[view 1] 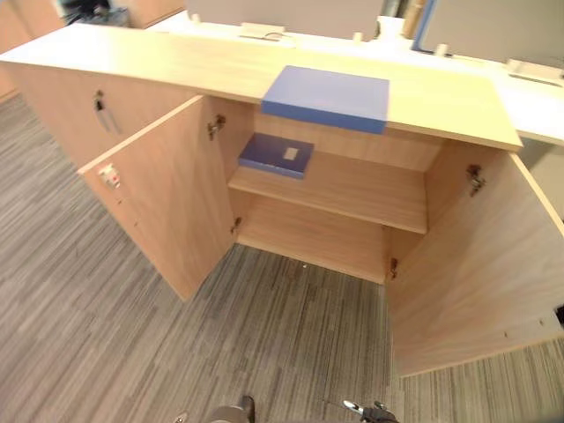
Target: Walk over to the cabinet, pick up the folder, carry it to the office cabinet, place the folder inside the office cabinet, then close the office cabinet door
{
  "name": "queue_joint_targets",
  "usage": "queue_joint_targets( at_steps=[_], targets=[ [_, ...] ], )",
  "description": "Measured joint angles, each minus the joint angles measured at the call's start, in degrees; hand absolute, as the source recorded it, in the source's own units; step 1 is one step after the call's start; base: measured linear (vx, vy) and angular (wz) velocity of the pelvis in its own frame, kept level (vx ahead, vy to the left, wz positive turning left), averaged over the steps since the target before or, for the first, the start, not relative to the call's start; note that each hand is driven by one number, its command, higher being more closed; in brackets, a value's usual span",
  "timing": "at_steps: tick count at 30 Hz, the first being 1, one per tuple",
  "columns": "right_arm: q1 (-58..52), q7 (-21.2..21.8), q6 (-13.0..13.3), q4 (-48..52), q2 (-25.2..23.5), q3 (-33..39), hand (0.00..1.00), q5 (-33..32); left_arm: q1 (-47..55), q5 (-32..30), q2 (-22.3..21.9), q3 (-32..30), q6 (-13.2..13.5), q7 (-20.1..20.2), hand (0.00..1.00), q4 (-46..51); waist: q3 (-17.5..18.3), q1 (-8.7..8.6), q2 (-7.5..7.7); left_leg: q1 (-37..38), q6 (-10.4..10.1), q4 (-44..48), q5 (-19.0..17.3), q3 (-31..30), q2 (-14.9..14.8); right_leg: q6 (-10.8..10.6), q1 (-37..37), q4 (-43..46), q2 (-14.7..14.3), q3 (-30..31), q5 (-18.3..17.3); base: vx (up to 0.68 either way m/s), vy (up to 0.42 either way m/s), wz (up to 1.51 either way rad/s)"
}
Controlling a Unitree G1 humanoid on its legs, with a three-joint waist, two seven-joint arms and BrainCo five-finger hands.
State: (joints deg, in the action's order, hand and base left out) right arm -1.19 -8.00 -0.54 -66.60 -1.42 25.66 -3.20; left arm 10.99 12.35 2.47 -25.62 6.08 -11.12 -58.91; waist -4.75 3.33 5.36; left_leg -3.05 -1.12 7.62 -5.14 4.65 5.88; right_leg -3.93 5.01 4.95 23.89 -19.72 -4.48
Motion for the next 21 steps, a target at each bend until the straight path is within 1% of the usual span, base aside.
queue_joint_targets(
  at_steps=[1, 3, 4, 6, 7, 8, 9, 10, 11, 12, 13, 15, 16, 18, 21],
  targets=[
    [-0.8, 0.0, -0.1, 0.1, 0.3, 0.0, 0.0, 0.0, 0.2, 0.0, 0.0, 0.2, 0.0, -0.1, 0.0, 0.0, 0.0, -0.67, -0.28, 1.6, 0.3, -1.3, -0.1, 0.6, 0.5, 2.1, -0.4, 2.7, 1.0, -0.5, 0.1, 0.08, 0.158, -0.51],
    [-1.3, 0.0, -0.1, 1.4, 0.4, 0.1, 0.0, -0.1, 0.7, -0.1, -0.2, 0.3, 0.0, -0.1, 0.0, 0.0, 0.5, -0.86, -1.01, 3.6, 0.3, -2.7, -0.1, 2.2, 0.2, 3.4, -2.4, 7.3, 2.2, -4.9, 1.5, 0.14, 0.156, -0.57],
    [-1.3, 0.1, 0.0, 1.8, 0.4, -0.1, 0.0, -0.1, 0.9, -0.2, -0.3, 0.3, 0.0, -0.1, 0.0, 0.0, 0.6, -1.1, -1.27, 4.6, 1.0, -3.4, 0.3, 3.5, -0.5, 4.0, -3.2, 9.7, 2.7, -8.0, 1.9, 0.12, 0.102, -0.61],
    [-1.0, 0.1, 0.0, 1.8, 0.3, -0.8, 0.0, -0.1, 0.9, -0.6, -0.2, 0.5, 0.0, -0.1, 0.0, 0.0, 0.6, -1.14, -1.36, 6.3, 2.4, -4.3, 1.0, 5.0, -1.1, 4.0, -4.3, 12.3, 2.8, -10.7, 1.9, 0.17, 0.047, -0.51],
    [-0.7, 0.1, 0.3, 1.8, 0.4, -0.8, 0.0, -0.1, 0.7, -1.3, -0.2, 1.5, -0.1, 0.0, 0.0, 0.0, 0.4, -1.56, -1.91, 7.2, 3.1, -4.9, 1.2, 5.0, -2.2, 2.3, -5.2, 14.7, 1.7, -11.7, 0.8, 0.23, -0.058, -0.43],
    [-0.3, 0.2, 0.6, 2.1, 0.5, -1.0, 0.0, -0.1, 0.2, -1.7, -0.2, 2.1, -0.1, 0.1, 0.0, -0.3, -0.2, -2.15, -3.17, 8.1, 3.2, -5.2, 1.1, 5.0, -4.3, 0.5, -6.8, 17.7, -1.8, -11.6, -1.5, 0.16, -0.125, -0.29],
    [0.2, 0.3, 0.6, 2.5, 1.0, -1.1, 0.0, -0.1, -0.5, -1.7, -0.3, 2.6, -0.2, 0.1, 0.0, -0.7, -0.9, -2.57, -4.38, 8.9, 3.1, -5.3, 1.0, 4.9, -6.4, 0.8, -8.2, 19.6, -5.4, -11.5, -3.2, 0.1, -0.149, -0.16],
    [0.4, 0.3, 0.6, 2.8, 1.3, -1.1, 0.0, -0.2, -1.1, -1.8, -0.4, 3.0, -0.2, 0.2, 0.0, -1.4, -1.3, -2.7, -5.07, 9.6, 2.9, -5.3, 0.9, 4.9, -7.6, 1.3, -8.8, 20.4, -8.0, -11.7, -3.7, 0.08, -0.222, -0.1],
    [0.3, 0.2, 0.6, 3.3, 1.0, -1.0, 0.0, -0.5, -1.4, -1.9, -0.7, 2.8, -0.2, 0.3, 0.0, -1.9, -1.7, -2.69, -4.87, 11.3, 2.2, -5.3, 0.4, 4.9, -8.4, 1.8, -10.4, 19.3, -11.7, -12.4, -3.5, 0.07, -0.289, -0.01],
    [-0.2, 0.1, 0.7, 3.7, 0.6, -1.0, 0.0, -1.0, -1.6, -1.9, -0.6, 2.4, -0.2, 0.4, 0.0, -1.7, -2.1, -2.62, -3.97, 12.6, 1.2, -5.3, -0.2, 5.0, -7.4, 3.0, -10.3, 17.3, -12.0, -13.5, -2.6, 0.07, -0.289, 0.01],
    [-0.9, 0.1, 0.7, 3.9, 0.5, -0.9, 0.0, -1.6, -1.6, -2.0, -0.9, 1.8, -0.2, 0.4, 0.0, -1.6, -2.1, -2.62, -3.9, 13.4, 0.7, -5.4, -0.6, 5.1, -6.8, 6.1, -9.7, 17.1, -11.4, -14.6, -4.0, 0.05, -0.18, -0.06],
    [-1.0, 0.0, 0.8, 6.1, 1.4, -0.7, 0.0, -2.3, -1.7, -3.0, -3.9, -0.3, -0.2, 0.4, 0.0, -0.9, -1.9, -2.5, -6.2, 12.8, 0.3, -5.0, -0.9, 5.8, -7.7, 6.0, -10.0, 17.0, -12.4, -14.9, -4.9, 0.06, -0.117, -0.12],
    [-1.0, 0.0, 0.8, 6.3, 1.4, -0.7, 0.0, -2.3, -1.8, -3.1, -4.2, -0.5, -0.2, 0.4, 0.0, -0.5, -2.1, -2.53, -6.41, 12.6, -0.1, -5.2, -0.9, 5.8, -8.0, 6.0, -10.1, 17.0, -12.7, -15.0, -5.1, 0.04, -0.114, 0.06],
    [-1.2, 0.0, 0.7, 6.3, 1.1, -0.5, 0.0, -2.3, -1.7, -4.0, -4.6, -1.2, -0.2, 0.9, 0.0, 0.9, -2.0, -2.23, -6.12, 12.4, -0.9, -5.6, -0.7, 5.6, -9.0, 6.3, -9.6, 15.7, -14.0, -16.0, -5.4, 0.01, -0.085, 0.13],
    [-1.6, -0.1, 0.7, 7.1, 0.7, -0.3, 0.0, -2.3, -1.5, -4.4, -5.2, -2.5, -0.4, 1.4, 0.0, 2.0, -1.8, -2.1, -6.05, 12.3, -1.3, -5.9, -0.8, 5.5, -10.0, 5.8, -9.0, 13.3, -15.6, -17.0, -5.8, 0.01, -0.061, 0.08]
  ],
)
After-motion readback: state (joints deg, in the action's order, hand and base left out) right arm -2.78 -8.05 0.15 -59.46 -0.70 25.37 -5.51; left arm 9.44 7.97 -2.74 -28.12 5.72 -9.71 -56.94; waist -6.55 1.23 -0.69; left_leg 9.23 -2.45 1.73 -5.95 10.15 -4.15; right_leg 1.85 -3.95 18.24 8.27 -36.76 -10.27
